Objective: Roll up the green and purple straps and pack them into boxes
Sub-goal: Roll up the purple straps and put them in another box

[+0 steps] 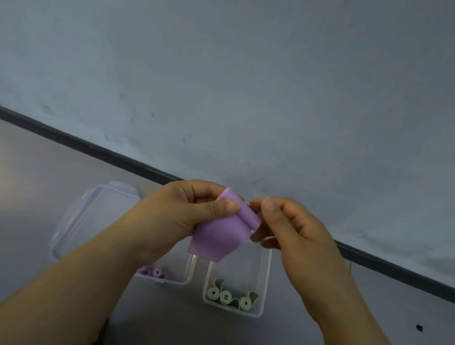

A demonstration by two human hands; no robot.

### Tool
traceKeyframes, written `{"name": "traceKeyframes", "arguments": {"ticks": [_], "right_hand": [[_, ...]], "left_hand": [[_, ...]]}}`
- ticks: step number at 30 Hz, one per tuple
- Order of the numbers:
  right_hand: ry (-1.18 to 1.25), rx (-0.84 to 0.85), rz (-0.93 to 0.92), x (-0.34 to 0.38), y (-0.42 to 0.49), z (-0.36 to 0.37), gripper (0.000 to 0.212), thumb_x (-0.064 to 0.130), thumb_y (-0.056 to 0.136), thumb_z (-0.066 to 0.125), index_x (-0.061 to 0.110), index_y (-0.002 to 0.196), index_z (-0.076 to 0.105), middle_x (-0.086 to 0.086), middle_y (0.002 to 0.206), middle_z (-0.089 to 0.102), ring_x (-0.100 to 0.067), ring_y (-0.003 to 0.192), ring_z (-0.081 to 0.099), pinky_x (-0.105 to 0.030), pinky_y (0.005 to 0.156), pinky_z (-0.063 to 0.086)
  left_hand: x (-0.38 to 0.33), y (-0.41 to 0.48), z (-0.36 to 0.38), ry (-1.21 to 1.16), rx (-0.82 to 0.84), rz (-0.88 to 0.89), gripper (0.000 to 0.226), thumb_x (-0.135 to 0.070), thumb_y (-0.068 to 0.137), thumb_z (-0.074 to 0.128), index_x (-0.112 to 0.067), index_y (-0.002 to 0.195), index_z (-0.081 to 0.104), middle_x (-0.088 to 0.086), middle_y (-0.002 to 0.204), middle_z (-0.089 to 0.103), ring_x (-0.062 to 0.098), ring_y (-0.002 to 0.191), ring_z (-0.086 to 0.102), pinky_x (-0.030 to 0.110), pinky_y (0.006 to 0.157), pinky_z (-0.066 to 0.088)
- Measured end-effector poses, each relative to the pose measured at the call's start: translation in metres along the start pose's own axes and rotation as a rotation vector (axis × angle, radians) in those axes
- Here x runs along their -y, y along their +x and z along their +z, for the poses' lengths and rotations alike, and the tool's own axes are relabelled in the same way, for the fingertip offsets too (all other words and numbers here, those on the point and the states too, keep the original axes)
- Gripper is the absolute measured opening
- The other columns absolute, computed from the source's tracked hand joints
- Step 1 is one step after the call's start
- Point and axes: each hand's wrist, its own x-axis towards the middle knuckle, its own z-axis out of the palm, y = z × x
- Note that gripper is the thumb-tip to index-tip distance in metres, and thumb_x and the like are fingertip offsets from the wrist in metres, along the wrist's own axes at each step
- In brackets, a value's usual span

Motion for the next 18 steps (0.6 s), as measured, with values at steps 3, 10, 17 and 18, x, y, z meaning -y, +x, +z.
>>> {"name": "traceKeyframes", "arguments": {"ticks": [3,10,17,18], "right_hand": [[0.028,-0.009,0.007,-0.0022,0.0009,0.0042,0.027,0.049,0.080,0.047,0.029,0.086,0.064,0.007,0.079,0.067,0.000,0.070,0.061,-0.011,0.066,0.049],[0.077,-0.076,-0.048,-0.0024,0.0040,0.0070,0.015,0.030,0.088,0.053,0.023,0.086,0.066,0.004,0.079,0.068,-0.009,0.072,0.064,-0.016,0.066,0.051],[0.106,-0.115,-0.092,-0.0030,0.0062,0.0044,0.008,0.024,0.083,0.062,0.028,0.087,0.066,0.013,0.084,0.070,-0.004,0.075,0.066,-0.014,0.067,0.053],[0.102,-0.120,-0.096,-0.0036,0.0064,0.0039,0.009,0.024,0.081,0.063,0.030,0.087,0.066,0.013,0.085,0.069,-0.004,0.076,0.065,-0.015,0.068,0.053]], "left_hand": [[0.0003,-0.0001,0.0027,-0.035,-0.013,0.034,0.034,-0.032,0.063,0.067,-0.015,0.093,0.073,0.009,0.099,0.072,0.029,0.098,0.066,0.047,0.092,0.052],[0.0007,0.0001,0.0052,-0.015,-0.033,0.105,0.035,-0.030,0.068,0.064,-0.015,0.099,0.069,0.005,0.097,0.073,0.021,0.094,0.068,0.034,0.084,0.056],[-0.0028,-0.0020,0.0082,0.079,-0.046,0.161,0.035,-0.033,0.070,0.062,-0.018,0.101,0.070,-0.001,0.091,0.074,0.011,0.084,0.069,0.022,0.071,0.056],[-0.0030,-0.0019,0.0080,0.094,-0.055,0.166,0.035,-0.034,0.069,0.062,-0.019,0.100,0.070,-0.002,0.090,0.074,0.011,0.084,0.069,0.021,0.070,0.056]]}}
